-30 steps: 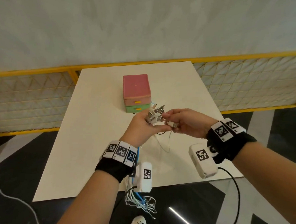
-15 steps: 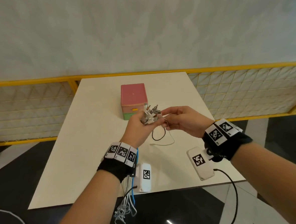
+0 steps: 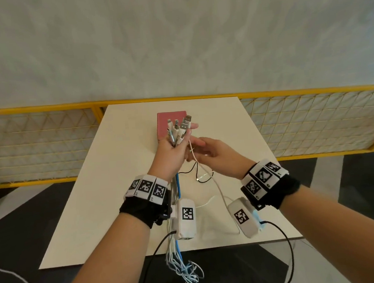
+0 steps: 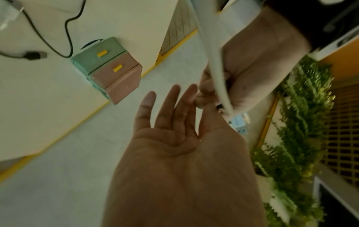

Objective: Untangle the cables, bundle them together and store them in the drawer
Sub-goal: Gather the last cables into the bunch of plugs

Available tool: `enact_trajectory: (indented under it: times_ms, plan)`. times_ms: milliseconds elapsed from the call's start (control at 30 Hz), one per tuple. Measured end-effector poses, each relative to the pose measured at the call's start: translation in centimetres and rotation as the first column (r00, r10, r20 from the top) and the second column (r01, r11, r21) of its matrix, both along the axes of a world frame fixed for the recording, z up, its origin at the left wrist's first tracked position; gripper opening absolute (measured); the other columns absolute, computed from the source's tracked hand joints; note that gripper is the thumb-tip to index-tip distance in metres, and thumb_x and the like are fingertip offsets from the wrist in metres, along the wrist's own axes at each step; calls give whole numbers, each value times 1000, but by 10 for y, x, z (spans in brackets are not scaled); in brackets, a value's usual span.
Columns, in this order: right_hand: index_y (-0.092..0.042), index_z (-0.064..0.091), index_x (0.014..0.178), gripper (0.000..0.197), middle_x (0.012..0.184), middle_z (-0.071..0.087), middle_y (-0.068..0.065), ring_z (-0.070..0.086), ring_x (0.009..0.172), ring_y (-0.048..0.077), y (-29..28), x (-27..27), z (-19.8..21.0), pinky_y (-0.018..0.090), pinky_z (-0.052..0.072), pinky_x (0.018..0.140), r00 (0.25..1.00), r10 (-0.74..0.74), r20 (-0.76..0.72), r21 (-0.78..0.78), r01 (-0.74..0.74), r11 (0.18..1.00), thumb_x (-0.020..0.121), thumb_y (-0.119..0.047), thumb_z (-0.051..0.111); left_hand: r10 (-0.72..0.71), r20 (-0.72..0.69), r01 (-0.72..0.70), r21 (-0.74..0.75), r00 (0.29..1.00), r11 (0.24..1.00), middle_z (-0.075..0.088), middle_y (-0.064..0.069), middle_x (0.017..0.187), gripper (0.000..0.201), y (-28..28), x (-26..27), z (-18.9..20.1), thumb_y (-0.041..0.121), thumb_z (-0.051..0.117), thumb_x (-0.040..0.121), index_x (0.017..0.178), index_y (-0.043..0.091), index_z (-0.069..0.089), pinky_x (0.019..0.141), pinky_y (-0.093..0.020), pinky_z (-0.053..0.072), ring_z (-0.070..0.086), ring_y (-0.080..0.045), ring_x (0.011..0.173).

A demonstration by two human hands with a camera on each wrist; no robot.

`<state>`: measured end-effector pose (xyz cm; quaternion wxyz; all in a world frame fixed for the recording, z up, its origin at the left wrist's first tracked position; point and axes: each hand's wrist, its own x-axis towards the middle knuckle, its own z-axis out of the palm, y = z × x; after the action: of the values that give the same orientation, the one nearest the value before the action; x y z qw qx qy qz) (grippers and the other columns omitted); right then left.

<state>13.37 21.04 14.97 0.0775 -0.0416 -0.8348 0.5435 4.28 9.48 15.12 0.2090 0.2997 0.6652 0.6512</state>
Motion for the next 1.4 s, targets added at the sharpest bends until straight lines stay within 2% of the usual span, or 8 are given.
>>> enact_trajectory:
  times_ms: [200, 433, 567, 667, 833, 1033, 1233, 1400]
  plan:
    - [-5, 63, 98, 32, 59, 35, 2, 41, 52, 13, 7, 5, -4, 31, 50, 72, 988, 121, 99, -172, -103, 980, 102, -22, 37, 52, 37, -56, 119, 998, 991, 44, 3, 60, 24, -10, -23, 5, 29, 41, 104, 91, 19, 59, 79, -43, 53, 63, -18, 66]
    - [-28, 64, 80, 28, 83, 60, 8, 47, 70, 20, 48, 21, -6, 36, 45, 74, 979, -47, 197, 342, -23, 940, 99, -29, 43, 41, 183, -108, 374, 982, 921, 28, 13, 47, 10, -36, -43, 34, 17, 52, 100, 96, 19, 62, 38, -19, 16, 20, -3, 38]
    - [-25, 67, 85, 25, 80, 63, 15, 39, 55, 14, 51, 20, 4, 24, 36, 60, 981, -108, 158, 466, 22, 884, 97, -32, 47, 100, 47, -105, 147, 994, 983, 28, 11, 43, 45, -31, -37, 40, 38, 52, 99, 105, -4, 65, 41, -21, 19, 22, -7, 37]
    - [-20, 69, 87, 23, 72, 61, 10, 35, 51, 9, 35, 15, 22, 18, 31, 53, 997, -69, 36, 492, 42, 870, 96, -29, 50, -34, -166, -2, -212, 986, 977, 41, 10, 47, 41, -17, -14, 43, 52, 49, 95, 104, 20, 73, 47, -24, 27, 31, -8, 39]
    - [-16, 70, 100, 19, 80, 67, 12, 55, 63, 20, 33, 17, 41, 31, 46, 64, 996, -12, -88, 480, 53, 875, 94, -23, 54, -333, -66, 280, -403, 941, 871, 67, -8, 58, 41, -13, 5, 40, 49, 49, 96, 88, 13, 67, 45, -28, 24, 32, -17, 43]
    - [-26, 70, 102, 22, 74, 56, 20, 41, 63, 31, 45, 31, 47, 36, 40, 62, 998, -50, -42, 438, 63, 897, 96, -30, 50, 15, -351, -143, -341, 936, 929, 70, 5, 59, 38, -22, -3, 44, 21, 52, 98, 63, 22, 67, 58, -21, 40, 57, 1, 57]
    - [-26, 68, 88, 22, 55, 54, -16, 40, 50, 6, 68, 53, 50, 14, 32, 53, 980, -193, 46, 582, 131, 803, 97, -29, 48, 323, -356, -411, -209, 877, 887, 67, 7, 54, 20, -32, -18, 39, 18, 51, 98, 93, 16, 70, 55, -22, 44, 52, 4, 50]
    - [-19, 70, 95, 22, 77, 65, -13, 51, 66, 5, 42, 35, 67, 12, 39, 64, 994, -85, -73, 686, 112, 719, 97, -26, 49, -116, -304, 30, -275, 946, 961, 73, 4, 65, 25, -5, 26, 47, 19, 48, 100, 116, 35, 59, 53, -9, 38, 53, 4, 57]
